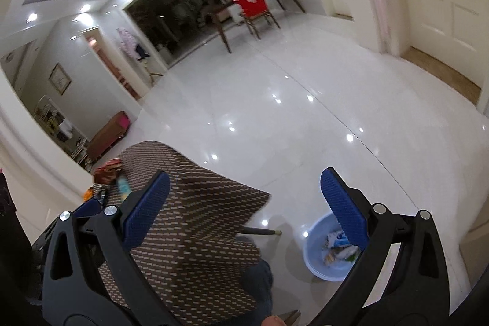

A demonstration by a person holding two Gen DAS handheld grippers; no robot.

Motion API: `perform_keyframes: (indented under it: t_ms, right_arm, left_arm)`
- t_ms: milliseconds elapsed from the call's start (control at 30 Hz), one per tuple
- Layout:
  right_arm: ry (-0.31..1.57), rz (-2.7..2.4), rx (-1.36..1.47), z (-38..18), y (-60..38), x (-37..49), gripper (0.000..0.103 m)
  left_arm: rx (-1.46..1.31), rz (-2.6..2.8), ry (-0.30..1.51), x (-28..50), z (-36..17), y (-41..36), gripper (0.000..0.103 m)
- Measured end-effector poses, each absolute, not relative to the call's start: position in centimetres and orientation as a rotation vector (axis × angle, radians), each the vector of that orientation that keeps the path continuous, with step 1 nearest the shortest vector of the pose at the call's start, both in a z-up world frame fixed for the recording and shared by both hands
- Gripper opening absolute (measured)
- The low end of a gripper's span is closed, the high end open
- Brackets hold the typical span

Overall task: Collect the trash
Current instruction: 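Return both tools over the table toward the remaining trash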

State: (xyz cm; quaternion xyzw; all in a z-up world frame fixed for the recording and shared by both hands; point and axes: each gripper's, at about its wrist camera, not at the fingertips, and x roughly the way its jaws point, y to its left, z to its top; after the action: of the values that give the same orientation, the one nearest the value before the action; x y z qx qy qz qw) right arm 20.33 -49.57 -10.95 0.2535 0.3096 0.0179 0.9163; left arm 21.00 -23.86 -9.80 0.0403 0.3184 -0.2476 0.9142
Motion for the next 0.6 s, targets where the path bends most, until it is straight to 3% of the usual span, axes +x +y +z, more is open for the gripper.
perform_keyframes:
  t_ms: [600]
  right_arm:
    - [0.640,0.290,0.300,-6.6,-33.9,23.5,0.097]
  left_arm:
    - [-0.016,-0.250,0.522,18.5,-6.6,-7.0,0.094]
